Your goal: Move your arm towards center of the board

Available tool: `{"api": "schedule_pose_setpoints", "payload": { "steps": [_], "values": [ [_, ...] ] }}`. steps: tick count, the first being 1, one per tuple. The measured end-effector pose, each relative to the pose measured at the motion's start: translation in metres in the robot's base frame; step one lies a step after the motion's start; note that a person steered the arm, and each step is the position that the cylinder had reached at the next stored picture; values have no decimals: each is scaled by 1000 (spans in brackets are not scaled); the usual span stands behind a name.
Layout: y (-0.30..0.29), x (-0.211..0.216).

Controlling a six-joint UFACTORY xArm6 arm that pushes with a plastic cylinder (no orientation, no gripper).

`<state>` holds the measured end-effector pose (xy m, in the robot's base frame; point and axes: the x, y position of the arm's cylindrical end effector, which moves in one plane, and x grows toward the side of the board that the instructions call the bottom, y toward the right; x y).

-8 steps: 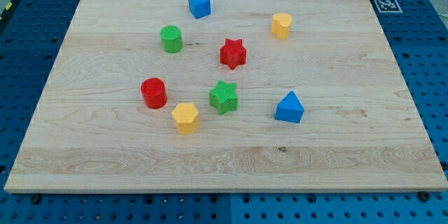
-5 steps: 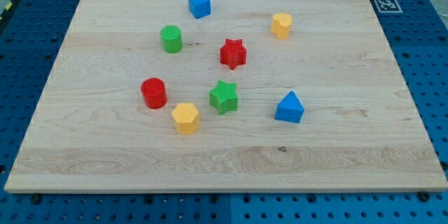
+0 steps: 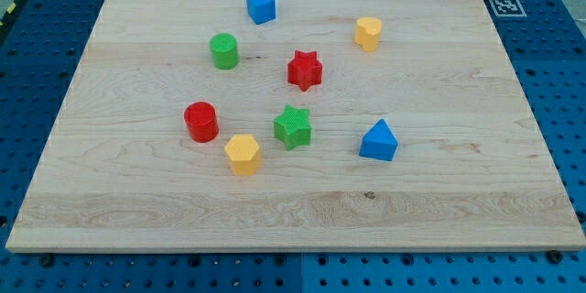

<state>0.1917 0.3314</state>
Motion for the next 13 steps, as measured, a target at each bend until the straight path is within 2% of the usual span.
{"api": "schedule_pose_setpoints", "payload": {
  "steps": [3,4,5,7,10,11,13],
  "values": [
    [-7,5],
    [14,61],
    [4,98],
    [-66,189],
    [-90,197],
    [-132,251],
    [-284,264]
  ]
}}
